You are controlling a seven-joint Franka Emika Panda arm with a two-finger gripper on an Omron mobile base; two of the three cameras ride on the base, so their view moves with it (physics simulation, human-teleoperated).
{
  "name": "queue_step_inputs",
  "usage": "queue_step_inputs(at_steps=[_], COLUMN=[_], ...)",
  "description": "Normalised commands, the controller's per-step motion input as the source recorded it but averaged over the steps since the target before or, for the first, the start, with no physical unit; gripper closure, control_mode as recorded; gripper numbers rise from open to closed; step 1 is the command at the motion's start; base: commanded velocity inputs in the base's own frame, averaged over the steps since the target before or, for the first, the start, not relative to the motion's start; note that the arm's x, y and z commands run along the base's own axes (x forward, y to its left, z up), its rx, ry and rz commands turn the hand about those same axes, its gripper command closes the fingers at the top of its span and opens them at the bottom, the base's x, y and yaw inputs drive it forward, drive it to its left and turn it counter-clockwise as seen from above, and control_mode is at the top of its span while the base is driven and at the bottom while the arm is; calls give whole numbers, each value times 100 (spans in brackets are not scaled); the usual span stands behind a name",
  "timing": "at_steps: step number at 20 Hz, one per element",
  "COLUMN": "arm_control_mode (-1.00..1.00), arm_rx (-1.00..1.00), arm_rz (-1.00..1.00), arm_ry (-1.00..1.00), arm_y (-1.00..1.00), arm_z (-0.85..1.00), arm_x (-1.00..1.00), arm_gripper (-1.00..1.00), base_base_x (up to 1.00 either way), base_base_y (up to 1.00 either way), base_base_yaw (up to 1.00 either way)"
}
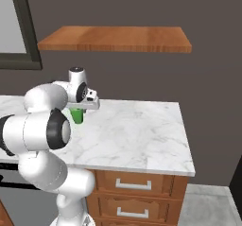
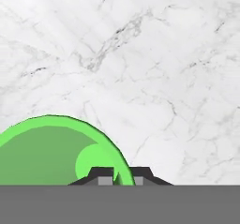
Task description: Place the pitcher and cup on the dining counter for serving.
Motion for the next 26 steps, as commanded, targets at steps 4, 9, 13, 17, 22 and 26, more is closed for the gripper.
queue_step_inputs(at_steps=[4,9,13,17,22,26], arm_control_mode=[-100,-100,-100,100,100,100], arm_rx=[1,4,2,2,0,0], arm_rz=[0,0,0,10,0,0], arm_ry=[-13,-5,-3,-1,0,0], arm_y=[-2,-8,-3,-2,0,0], arm_z=[96,78,66,31,0,0], arm_x=[-66,-76,-77,-72,0,0], arm_gripper=[100,100,100,100,100,100], base_base_x=[0,0,0,-25,-91,-38], base_base_y=[0,0,0,-1,0,0], base_base_yaw=[0,0,0,11,80,100])
